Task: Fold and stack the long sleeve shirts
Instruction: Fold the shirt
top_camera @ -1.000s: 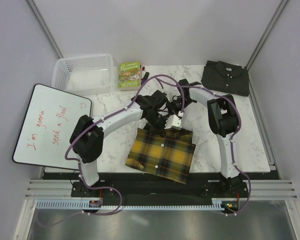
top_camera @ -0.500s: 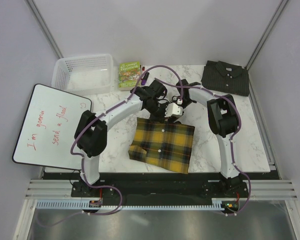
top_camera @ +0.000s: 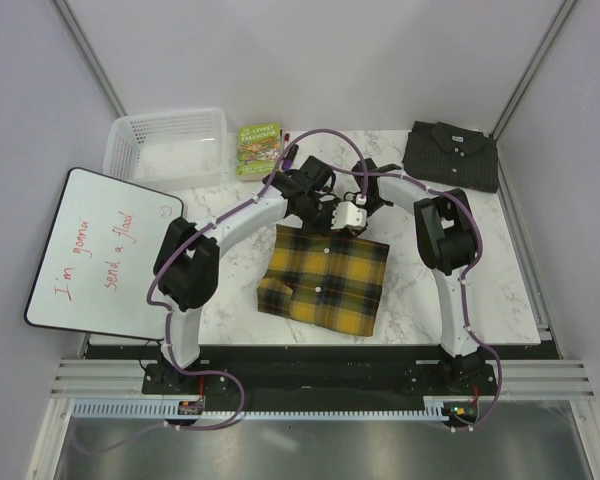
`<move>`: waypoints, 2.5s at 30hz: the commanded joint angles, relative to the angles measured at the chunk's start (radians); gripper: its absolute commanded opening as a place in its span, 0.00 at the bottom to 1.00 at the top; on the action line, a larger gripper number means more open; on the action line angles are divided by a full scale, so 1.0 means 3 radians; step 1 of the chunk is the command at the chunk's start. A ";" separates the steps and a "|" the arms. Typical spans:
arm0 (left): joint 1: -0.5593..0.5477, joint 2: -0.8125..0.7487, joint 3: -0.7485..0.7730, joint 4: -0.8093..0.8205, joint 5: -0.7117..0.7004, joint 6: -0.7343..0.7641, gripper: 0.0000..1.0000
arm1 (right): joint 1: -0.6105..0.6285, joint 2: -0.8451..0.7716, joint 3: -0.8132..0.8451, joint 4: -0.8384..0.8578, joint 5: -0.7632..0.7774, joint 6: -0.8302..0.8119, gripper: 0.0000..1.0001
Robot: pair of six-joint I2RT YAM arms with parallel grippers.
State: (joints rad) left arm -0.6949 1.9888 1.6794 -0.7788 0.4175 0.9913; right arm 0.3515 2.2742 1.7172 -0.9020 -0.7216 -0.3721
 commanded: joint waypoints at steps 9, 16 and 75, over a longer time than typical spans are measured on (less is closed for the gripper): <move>0.0031 0.0171 0.0149 0.0437 -0.0144 0.0152 0.02 | 0.0040 -0.0039 0.0074 -0.0005 0.0063 -0.0120 0.00; 0.0061 0.0309 -0.0025 0.0888 -0.0358 0.0061 0.02 | 0.0035 0.0130 0.0340 0.0061 0.0278 -0.0094 0.00; 0.1795 0.0590 -0.0357 0.1251 0.1457 -0.3570 0.02 | -0.0763 -0.0238 0.0080 0.0567 0.0190 0.0576 0.00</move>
State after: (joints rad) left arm -0.1745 2.1193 1.5574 -0.4583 0.8150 0.0010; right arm 0.1223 2.1693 1.7088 -0.8112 -0.7036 -0.2279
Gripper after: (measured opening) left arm 0.057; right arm 0.015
